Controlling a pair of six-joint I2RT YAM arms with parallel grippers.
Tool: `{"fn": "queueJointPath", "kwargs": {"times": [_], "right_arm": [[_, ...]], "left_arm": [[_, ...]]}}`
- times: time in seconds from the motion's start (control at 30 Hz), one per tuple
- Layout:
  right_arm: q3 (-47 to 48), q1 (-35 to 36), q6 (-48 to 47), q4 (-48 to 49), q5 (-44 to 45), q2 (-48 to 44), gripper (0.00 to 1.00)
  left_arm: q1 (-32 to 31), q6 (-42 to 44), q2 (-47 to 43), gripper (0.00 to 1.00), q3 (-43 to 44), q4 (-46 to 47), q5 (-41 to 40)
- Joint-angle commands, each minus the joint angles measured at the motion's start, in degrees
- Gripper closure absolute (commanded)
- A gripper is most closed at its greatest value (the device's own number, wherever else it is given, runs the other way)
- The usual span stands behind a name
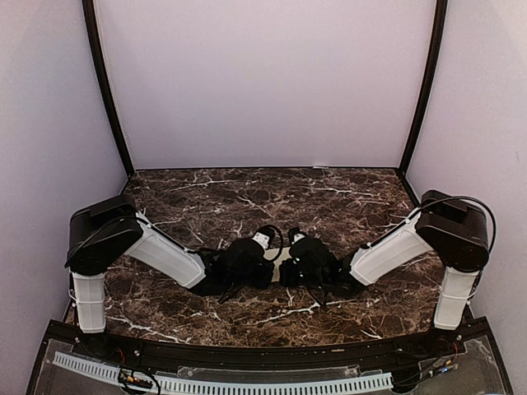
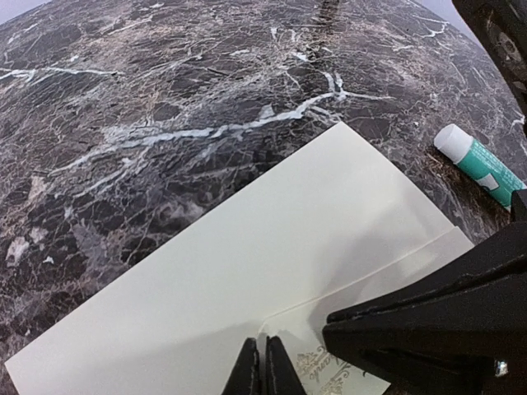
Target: Place the letter into the envelope and seal it
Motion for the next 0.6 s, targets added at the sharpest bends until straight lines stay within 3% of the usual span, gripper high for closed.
{"fn": "queueJointPath", "kwargs": {"times": [0.0, 0.57], "right_arm": [[-2.6, 0.7, 0.5, -10.4, -1.6, 3.8, 1.0], [-1.5, 0.7, 2.0, -11.8, -1.2, 5.3, 1.0]], "left_arm": [[0.2, -0.7, 0.0, 0.95, -1.5, -0.9, 0.2], [0.2, -2.7, -8.2, 0.95, -14.6, 0.0, -1.8]]}}
